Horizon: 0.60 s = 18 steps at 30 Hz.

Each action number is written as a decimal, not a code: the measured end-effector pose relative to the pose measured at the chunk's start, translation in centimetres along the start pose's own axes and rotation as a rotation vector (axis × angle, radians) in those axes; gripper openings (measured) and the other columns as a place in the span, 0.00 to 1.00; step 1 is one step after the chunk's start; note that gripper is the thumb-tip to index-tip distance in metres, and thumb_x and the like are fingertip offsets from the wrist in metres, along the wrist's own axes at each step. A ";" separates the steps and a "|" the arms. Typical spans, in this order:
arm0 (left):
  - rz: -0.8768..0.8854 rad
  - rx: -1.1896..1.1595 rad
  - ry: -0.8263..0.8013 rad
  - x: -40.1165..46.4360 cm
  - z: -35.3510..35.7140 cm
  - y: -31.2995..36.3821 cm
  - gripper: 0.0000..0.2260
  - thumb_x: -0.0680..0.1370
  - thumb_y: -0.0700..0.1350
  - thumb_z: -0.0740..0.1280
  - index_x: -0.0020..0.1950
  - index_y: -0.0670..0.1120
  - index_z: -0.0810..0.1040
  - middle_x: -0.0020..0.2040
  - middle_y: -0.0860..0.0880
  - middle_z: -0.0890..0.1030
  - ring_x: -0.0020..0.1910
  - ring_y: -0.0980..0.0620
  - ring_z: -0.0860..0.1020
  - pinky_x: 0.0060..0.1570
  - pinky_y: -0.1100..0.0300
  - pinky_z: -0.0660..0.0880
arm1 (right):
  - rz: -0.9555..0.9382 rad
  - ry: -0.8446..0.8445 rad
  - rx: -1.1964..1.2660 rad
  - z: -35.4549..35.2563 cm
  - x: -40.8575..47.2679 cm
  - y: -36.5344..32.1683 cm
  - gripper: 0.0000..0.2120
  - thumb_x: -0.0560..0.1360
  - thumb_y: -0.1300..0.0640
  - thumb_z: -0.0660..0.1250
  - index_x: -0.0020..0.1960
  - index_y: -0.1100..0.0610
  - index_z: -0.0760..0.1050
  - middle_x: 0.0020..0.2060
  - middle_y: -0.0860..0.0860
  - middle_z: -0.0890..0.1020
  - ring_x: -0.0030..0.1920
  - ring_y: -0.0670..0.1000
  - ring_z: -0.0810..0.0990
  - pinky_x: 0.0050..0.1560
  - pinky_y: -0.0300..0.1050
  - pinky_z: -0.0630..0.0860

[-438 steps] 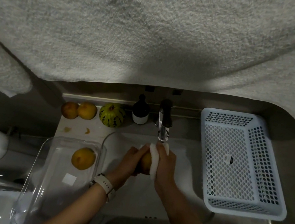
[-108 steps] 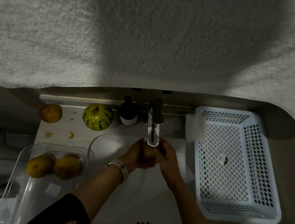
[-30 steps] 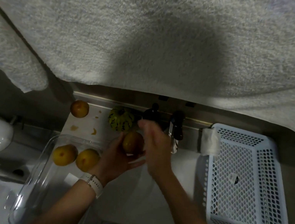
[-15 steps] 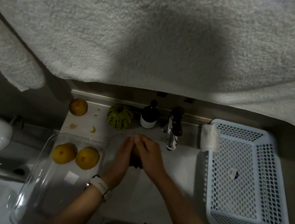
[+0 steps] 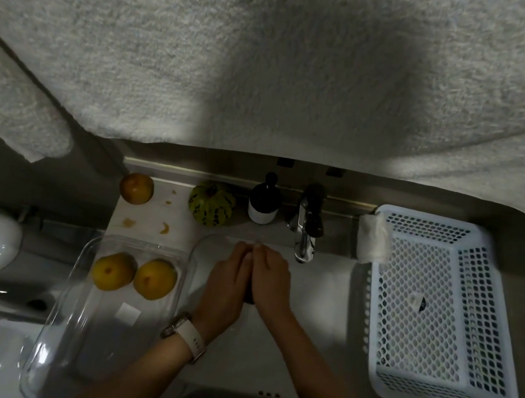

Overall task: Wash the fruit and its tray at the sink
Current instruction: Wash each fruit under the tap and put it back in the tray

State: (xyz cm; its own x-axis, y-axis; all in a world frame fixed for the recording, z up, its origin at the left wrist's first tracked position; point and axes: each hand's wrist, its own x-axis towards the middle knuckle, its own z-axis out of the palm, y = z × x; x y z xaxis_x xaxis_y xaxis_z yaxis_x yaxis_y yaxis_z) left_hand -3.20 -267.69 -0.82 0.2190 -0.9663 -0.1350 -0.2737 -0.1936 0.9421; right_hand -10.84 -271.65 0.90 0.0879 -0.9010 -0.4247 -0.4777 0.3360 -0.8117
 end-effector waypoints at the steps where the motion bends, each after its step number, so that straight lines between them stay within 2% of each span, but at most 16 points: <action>1: 0.068 0.050 0.005 0.0 -0.1 0.1 0.13 0.84 0.52 0.52 0.53 0.47 0.73 0.39 0.56 0.79 0.37 0.60 0.79 0.36 0.66 0.73 | 0.138 -0.059 0.067 -0.1 0.6 -0.5 0.15 0.82 0.55 0.56 0.49 0.62 0.78 0.51 0.60 0.82 0.49 0.55 0.79 0.56 0.51 0.74; 3: 0.202 0.160 0.005 0.0 -0.5 -0.1 0.14 0.82 0.55 0.52 0.52 0.47 0.71 0.38 0.58 0.76 0.37 0.61 0.78 0.36 0.69 0.69 | 0.382 -0.175 0.218 -0.7 1.8 -1.2 0.15 0.82 0.56 0.55 0.43 0.61 0.75 0.53 0.65 0.81 0.48 0.56 0.78 0.56 0.51 0.74; 6: 0.295 0.237 -0.019 0.2 -1.1 -0.1 0.14 0.81 0.55 0.53 0.51 0.46 0.70 0.38 0.58 0.73 0.36 0.59 0.75 0.34 0.70 0.65 | 0.742 -0.299 0.673 -1.7 1.7 -1.1 0.15 0.80 0.54 0.57 0.44 0.62 0.76 0.40 0.60 0.82 0.40 0.56 0.80 0.41 0.45 0.76; 8: 0.310 0.247 -0.016 0.3 -1.1 0.1 0.14 0.81 0.54 0.54 0.49 0.44 0.70 0.37 0.56 0.72 0.35 0.57 0.74 0.34 0.68 0.65 | 0.837 -0.324 0.883 -2.0 1.3 -0.3 0.15 0.79 0.52 0.59 0.46 0.62 0.77 0.34 0.58 0.83 0.34 0.56 0.83 0.32 0.43 0.78; 10: 0.257 0.212 0.036 0.2 -0.7 0.0 0.14 0.81 0.53 0.54 0.48 0.43 0.70 0.37 0.53 0.73 0.35 0.56 0.74 0.34 0.64 0.67 | 0.859 -0.281 0.986 -1.6 0.7 -0.1 0.15 0.79 0.51 0.58 0.50 0.63 0.77 0.36 0.59 0.83 0.37 0.57 0.83 0.34 0.44 0.79; 12: 0.069 0.082 0.142 0.3 0.1 0.2 0.15 0.82 0.53 0.53 0.47 0.43 0.71 0.39 0.46 0.74 0.37 0.52 0.74 0.37 0.58 0.70 | 0.783 -0.110 1.041 -0.3 0.4 0.3 0.16 0.80 0.50 0.58 0.56 0.62 0.75 0.45 0.60 0.82 0.45 0.57 0.81 0.43 0.48 0.78; 14: -0.144 -0.048 0.200 0.6 0.9 0.5 0.14 0.84 0.50 0.53 0.47 0.43 0.72 0.42 0.42 0.76 0.39 0.49 0.76 0.41 0.52 0.73 | 0.564 0.106 0.921 1.2 -0.2 0.7 0.13 0.82 0.49 0.56 0.56 0.56 0.74 0.47 0.54 0.80 0.46 0.52 0.80 0.44 0.42 0.78; 16: -0.222 -0.093 0.206 0.9 1.1 0.3 0.14 0.85 0.46 0.53 0.42 0.46 0.70 0.36 0.47 0.75 0.33 0.58 0.75 0.37 0.57 0.72 | 0.233 0.236 0.663 1.6 -1.2 0.9 0.10 0.83 0.52 0.55 0.56 0.51 0.73 0.46 0.46 0.79 0.47 0.46 0.79 0.42 0.33 0.76; 18: -0.197 -0.015 0.121 1.1 0.9 0.0 0.12 0.84 0.41 0.55 0.42 0.47 0.71 0.35 0.53 0.74 0.32 0.65 0.73 0.35 0.65 0.68 | -0.150 0.259 0.285 1.6 -1.7 1.7 0.13 0.83 0.54 0.54 0.57 0.54 0.76 0.49 0.48 0.80 0.52 0.47 0.79 0.52 0.35 0.75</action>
State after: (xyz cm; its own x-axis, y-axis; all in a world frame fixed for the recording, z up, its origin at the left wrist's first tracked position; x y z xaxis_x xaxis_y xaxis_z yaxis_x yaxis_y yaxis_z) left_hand -3.78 -268.91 -1.26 0.3776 -0.8825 -0.2803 -0.2003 -0.3734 0.9058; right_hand -10.43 -269.08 -0.41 -0.1022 -0.9727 -0.2083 -0.2116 0.2259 -0.9509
